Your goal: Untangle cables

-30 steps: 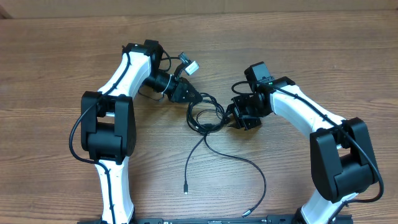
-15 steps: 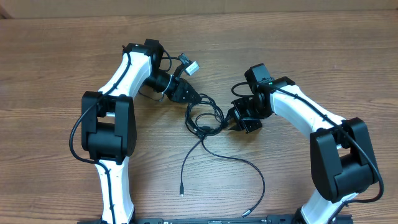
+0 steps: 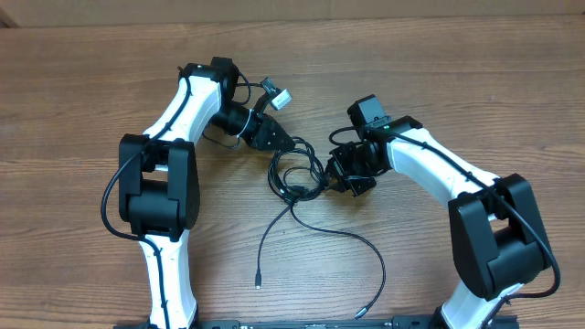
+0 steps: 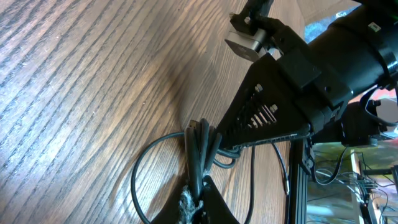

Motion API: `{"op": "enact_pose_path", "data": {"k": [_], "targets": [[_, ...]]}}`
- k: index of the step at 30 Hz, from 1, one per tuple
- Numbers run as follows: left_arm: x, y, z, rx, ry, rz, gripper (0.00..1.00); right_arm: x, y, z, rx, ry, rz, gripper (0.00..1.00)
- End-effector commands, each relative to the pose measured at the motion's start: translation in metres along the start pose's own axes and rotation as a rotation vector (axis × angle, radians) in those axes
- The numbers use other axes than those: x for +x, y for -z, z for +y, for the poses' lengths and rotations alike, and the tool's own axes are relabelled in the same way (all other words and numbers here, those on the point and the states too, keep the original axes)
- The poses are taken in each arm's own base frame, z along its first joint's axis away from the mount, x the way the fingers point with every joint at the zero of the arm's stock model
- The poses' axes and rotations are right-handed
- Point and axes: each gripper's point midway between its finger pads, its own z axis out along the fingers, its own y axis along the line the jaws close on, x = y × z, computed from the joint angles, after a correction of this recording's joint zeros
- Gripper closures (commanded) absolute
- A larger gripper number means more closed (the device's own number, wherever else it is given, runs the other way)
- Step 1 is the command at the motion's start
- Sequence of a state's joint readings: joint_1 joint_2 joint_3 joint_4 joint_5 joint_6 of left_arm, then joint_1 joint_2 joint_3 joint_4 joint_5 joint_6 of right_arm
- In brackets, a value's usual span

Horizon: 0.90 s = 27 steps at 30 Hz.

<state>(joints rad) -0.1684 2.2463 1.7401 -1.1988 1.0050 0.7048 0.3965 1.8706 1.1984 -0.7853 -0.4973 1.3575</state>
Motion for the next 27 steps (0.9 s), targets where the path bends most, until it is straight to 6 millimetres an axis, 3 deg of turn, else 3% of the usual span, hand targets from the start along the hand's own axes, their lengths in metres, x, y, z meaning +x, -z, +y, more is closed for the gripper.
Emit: {"op": "enact_pose_path", "data": {"k": [1,8,11,16,17,18,22,27], "targets": [[-0.004,-0.001,0.002,0.001,0.001,-0.005,0.96,0.001,-0.001,0.000,0.003,0.065,-0.049,0.81],[-0.004,-0.001,0.002,0.001,0.002,-0.005,0.95,-0.002,-0.001,-0.001,0.017,0.332,-0.071,0.89],[-0.004,-0.001,0.002,0.001,0.002,-0.005,0.96,-0.002,-0.001,0.000,0.018,0.469,-0.072,0.87],[-0.003,-0.001,0.004,-0.011,0.009,0.005,0.96,-0.005,0.000,0.001,0.030,0.751,-0.083,0.63],[-0.002,-0.001,0.005,-0.016,0.015,0.009,0.95,-0.006,0.000,0.001,0.037,0.815,-0.088,0.42],[-0.002,-0.001,0.006,-0.019,0.018,0.011,0.95,-0.007,0.000,0.000,0.045,0.866,-0.090,0.35],[-0.002,-0.001,0.006,-0.019,0.019,0.011,0.95,-0.010,0.006,0.000,0.062,0.987,-0.092,0.33],[-0.002,-0.001,0.006,-0.019,0.020,0.011,0.95,-0.021,0.039,0.007,0.124,1.048,-0.161,0.29]]}}
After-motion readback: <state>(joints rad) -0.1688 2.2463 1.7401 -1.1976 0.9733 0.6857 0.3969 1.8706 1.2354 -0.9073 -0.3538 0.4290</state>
